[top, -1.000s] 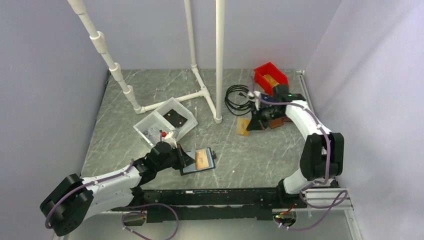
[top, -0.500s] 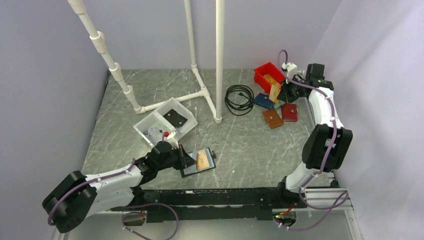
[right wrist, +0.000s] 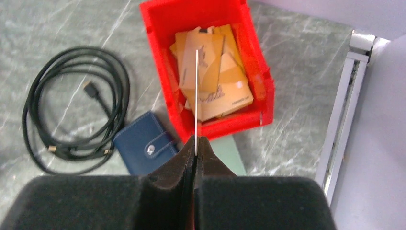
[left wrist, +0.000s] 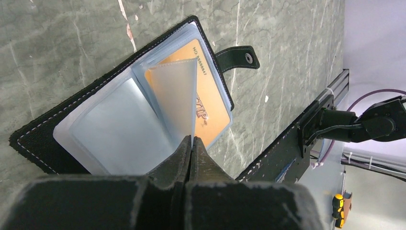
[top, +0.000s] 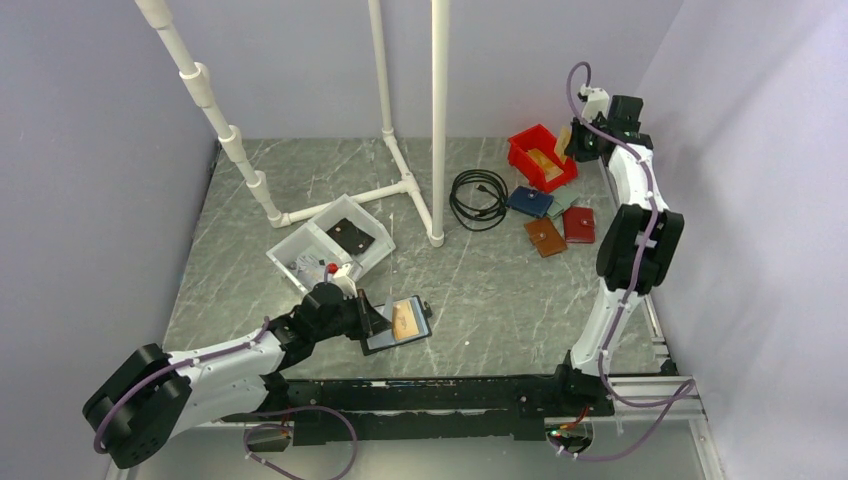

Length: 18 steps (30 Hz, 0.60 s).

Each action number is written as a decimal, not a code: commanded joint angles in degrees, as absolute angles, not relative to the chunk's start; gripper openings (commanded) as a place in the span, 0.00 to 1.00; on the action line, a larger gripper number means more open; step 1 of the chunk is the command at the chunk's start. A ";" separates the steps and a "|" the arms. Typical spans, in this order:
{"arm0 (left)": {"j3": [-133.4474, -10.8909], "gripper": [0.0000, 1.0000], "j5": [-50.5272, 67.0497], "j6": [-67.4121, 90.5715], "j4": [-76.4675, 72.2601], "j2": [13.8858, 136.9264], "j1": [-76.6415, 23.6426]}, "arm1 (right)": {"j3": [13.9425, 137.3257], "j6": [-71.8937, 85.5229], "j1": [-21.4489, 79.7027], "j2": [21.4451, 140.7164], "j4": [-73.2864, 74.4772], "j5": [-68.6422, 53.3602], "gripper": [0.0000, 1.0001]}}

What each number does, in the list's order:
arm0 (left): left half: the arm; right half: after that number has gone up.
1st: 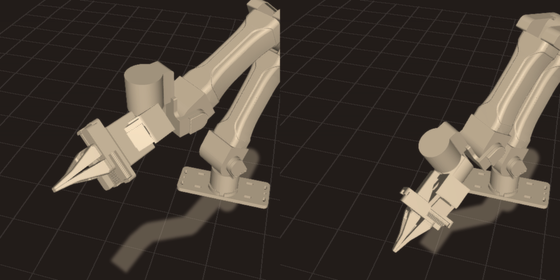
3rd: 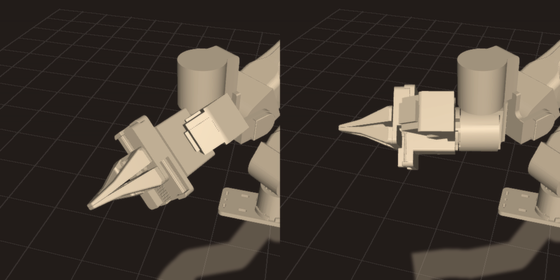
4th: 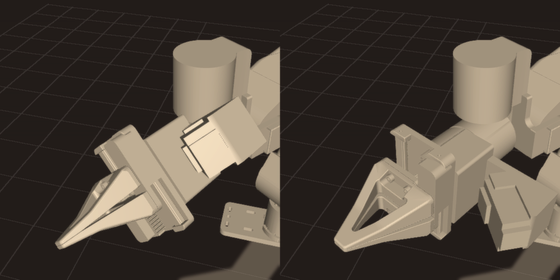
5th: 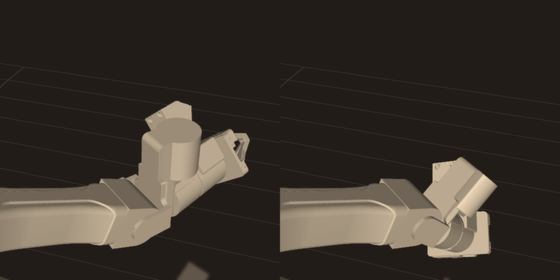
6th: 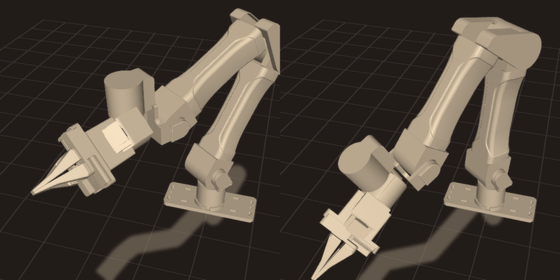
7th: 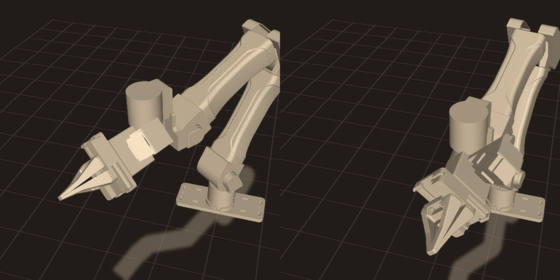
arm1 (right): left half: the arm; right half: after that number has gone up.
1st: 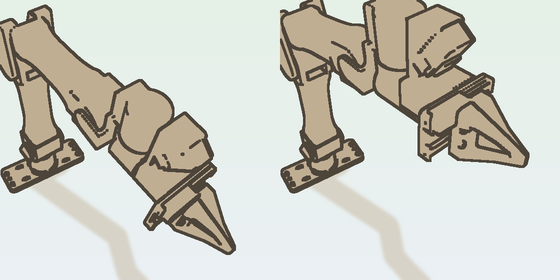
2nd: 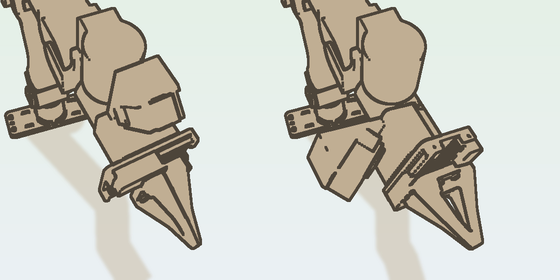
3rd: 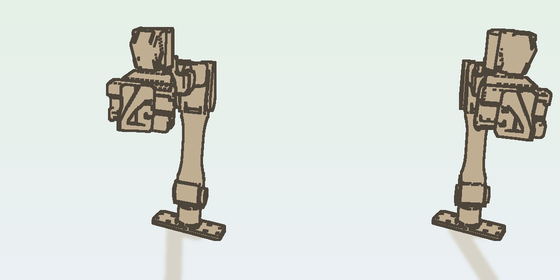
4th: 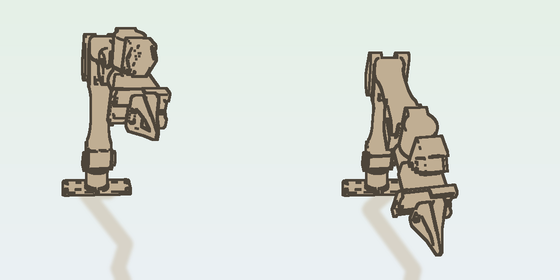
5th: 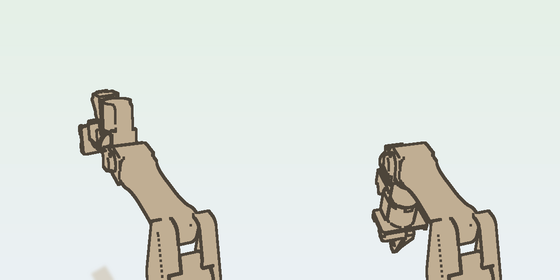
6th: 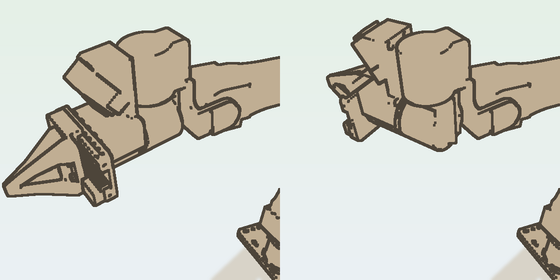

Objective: Take the credit cards out of the card holder
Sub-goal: Place the credit card in the storage box.

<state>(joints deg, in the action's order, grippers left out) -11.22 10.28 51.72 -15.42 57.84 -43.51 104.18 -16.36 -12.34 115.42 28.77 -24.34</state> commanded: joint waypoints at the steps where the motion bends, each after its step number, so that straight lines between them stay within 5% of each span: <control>1: -12.68 0.00 10.99 50.29 -16.43 57.86 -43.15 | 114.26 -9.86 -12.05 121.72 27.65 -22.32 0.00; 16: -14.24 0.00 12.31 48.39 -15.08 58.01 -41.59 | 123.57 -3.38 -10.39 134.40 26.21 -28.75 0.00; 18: -14.24 0.00 12.88 48.26 -15.48 58.29 -41.49 | 123.24 -2.74 -10.31 135.24 25.69 -28.53 0.09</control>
